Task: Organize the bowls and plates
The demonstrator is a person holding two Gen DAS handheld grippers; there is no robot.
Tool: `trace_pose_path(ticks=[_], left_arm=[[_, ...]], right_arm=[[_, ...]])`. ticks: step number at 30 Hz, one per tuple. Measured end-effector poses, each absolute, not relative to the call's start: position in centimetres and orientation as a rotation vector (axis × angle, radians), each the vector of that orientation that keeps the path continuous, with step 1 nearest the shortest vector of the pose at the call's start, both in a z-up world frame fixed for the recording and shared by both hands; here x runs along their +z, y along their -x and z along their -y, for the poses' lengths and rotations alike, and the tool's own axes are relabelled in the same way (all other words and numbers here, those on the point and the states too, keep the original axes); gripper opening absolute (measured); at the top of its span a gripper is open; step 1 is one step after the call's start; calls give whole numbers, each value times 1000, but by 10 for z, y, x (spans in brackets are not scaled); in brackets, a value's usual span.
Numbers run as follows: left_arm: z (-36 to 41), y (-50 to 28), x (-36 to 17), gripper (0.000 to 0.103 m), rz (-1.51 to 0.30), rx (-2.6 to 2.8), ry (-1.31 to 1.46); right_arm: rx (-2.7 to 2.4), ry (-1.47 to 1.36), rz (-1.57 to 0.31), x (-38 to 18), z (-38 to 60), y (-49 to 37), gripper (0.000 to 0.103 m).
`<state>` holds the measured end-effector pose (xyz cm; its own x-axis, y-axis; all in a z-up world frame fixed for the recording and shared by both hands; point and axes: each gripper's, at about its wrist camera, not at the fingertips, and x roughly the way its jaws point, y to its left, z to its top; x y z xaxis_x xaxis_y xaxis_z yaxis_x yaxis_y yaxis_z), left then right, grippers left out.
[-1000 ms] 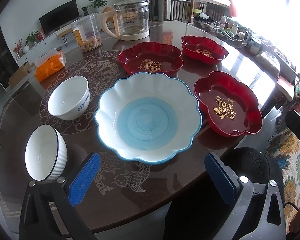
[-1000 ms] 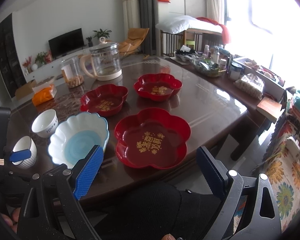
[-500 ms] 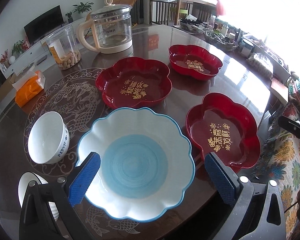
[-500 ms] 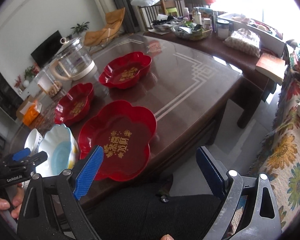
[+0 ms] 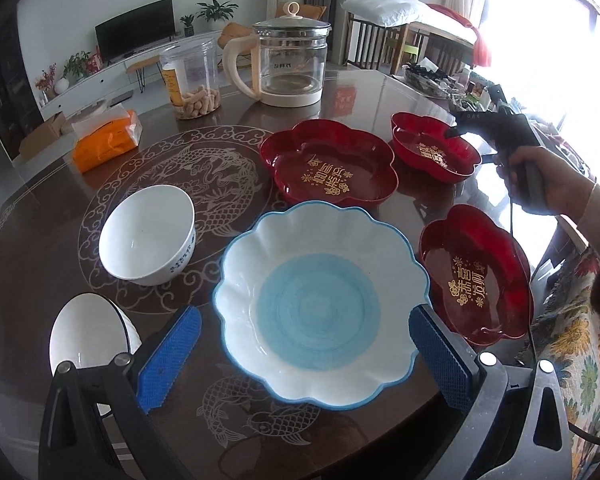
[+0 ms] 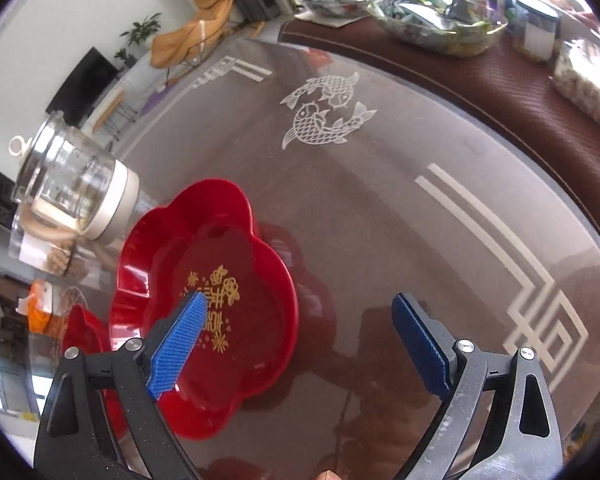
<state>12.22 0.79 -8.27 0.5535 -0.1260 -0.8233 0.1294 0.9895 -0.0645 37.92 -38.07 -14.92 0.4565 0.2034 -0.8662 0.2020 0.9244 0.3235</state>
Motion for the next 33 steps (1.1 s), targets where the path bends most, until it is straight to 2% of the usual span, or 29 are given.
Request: trace_pose_path(ticks=[5,13,16,20,24,30,33], left_arm=[[-17,-124,-90,103,-988,-115,-22],[-11,-123,-88,103,-984,-126,-9],[-11,-120,-85,103,-988,-130,-11],[-15,-117,-86,103,-1006,-167,48],[-4,-114,-93,103,-1037,-232,116],[49,-112,-98,103,-1068,-320,81],[70,-116,-96,103,-1100,-350,71]], right_arm=[[125,-231,-1126,-148,310,-406,96],[293,-176,-1176,-164,204,-412,96],[429,-245,-1169,-158,177,-409,95],[368,-164,-1110,-124,193,-375,95],[278,-171,-1119,-98,259,-299,95],[118,-206,-1145,-105,336,-154,95],[74,-209,-1157,-123,336,-122,95]])
